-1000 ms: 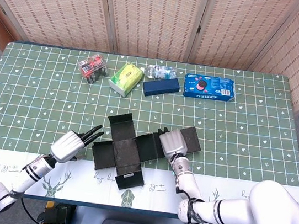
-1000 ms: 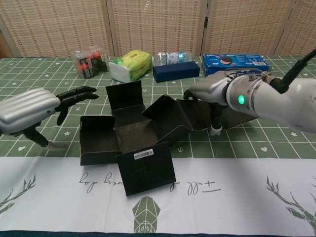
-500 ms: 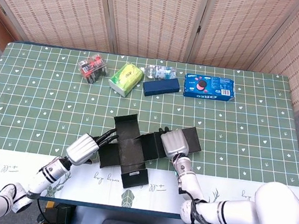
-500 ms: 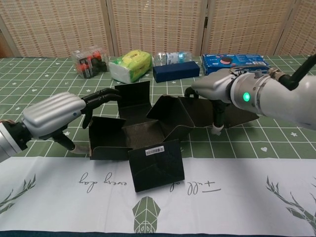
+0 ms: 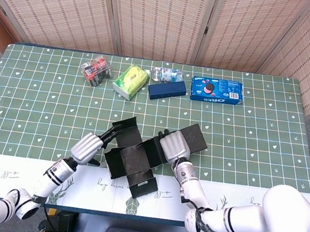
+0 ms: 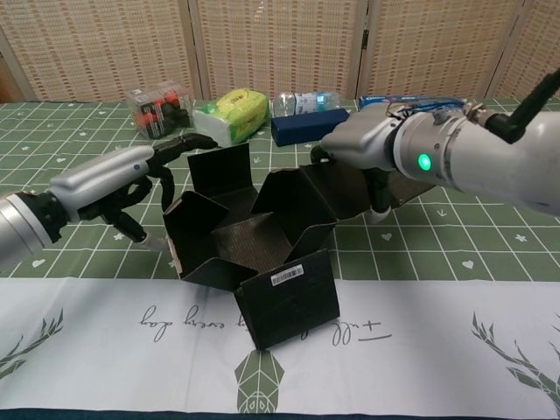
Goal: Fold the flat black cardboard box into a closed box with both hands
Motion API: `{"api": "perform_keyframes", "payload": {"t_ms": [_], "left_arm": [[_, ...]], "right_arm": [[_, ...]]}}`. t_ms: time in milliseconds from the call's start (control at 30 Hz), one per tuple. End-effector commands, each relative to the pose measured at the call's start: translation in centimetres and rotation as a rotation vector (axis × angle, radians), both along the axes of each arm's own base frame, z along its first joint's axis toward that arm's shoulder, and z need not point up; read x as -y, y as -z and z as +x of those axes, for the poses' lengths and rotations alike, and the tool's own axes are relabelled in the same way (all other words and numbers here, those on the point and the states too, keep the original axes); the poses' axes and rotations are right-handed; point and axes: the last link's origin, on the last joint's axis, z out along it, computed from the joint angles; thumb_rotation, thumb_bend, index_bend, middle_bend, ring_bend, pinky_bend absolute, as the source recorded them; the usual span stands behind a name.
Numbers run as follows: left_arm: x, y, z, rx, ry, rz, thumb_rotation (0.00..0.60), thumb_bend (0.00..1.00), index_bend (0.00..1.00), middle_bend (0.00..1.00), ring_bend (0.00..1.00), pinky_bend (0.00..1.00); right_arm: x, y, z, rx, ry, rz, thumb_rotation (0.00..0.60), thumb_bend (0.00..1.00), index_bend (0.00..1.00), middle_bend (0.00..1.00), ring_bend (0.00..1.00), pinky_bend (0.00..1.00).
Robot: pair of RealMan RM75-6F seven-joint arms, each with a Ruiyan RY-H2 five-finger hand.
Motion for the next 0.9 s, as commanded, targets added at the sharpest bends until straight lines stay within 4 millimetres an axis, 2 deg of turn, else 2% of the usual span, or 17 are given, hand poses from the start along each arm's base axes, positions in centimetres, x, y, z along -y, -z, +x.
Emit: {"api": "perform_keyframes", "payload": {"t_ms": [33,500,900], "left_arm": [[-0.3,-0.2,0.3,0.028,-0.026,-0.026,0.6,0.11,0.0,0.0,0.52,0.87],[-0.5,0.1,1.9,0.133,-0.068,-0.184,0.6,0.11,0.0,0.0,0.54,0.88],[-0.4,0.2,1.9,0.198,-0.145,-0.366,0.6,0.11,0.03,0.0,0.57,0.88]], "right_arm": [[-0.1,0.0,0.7,-0.021,-0.018,0.004,0.6,0.26,0.18,0.3,0.82,0.98],[-0.9,0.3,2.7,-0.141,-0.151,0.012,0.6,0.26,0.18,0.31,0.82,0.98],[-1.2,0.3,3.8,-0.184,-0.211,0.016,0.6,0.26,0.19,0.31,0.83,0.98]]}}
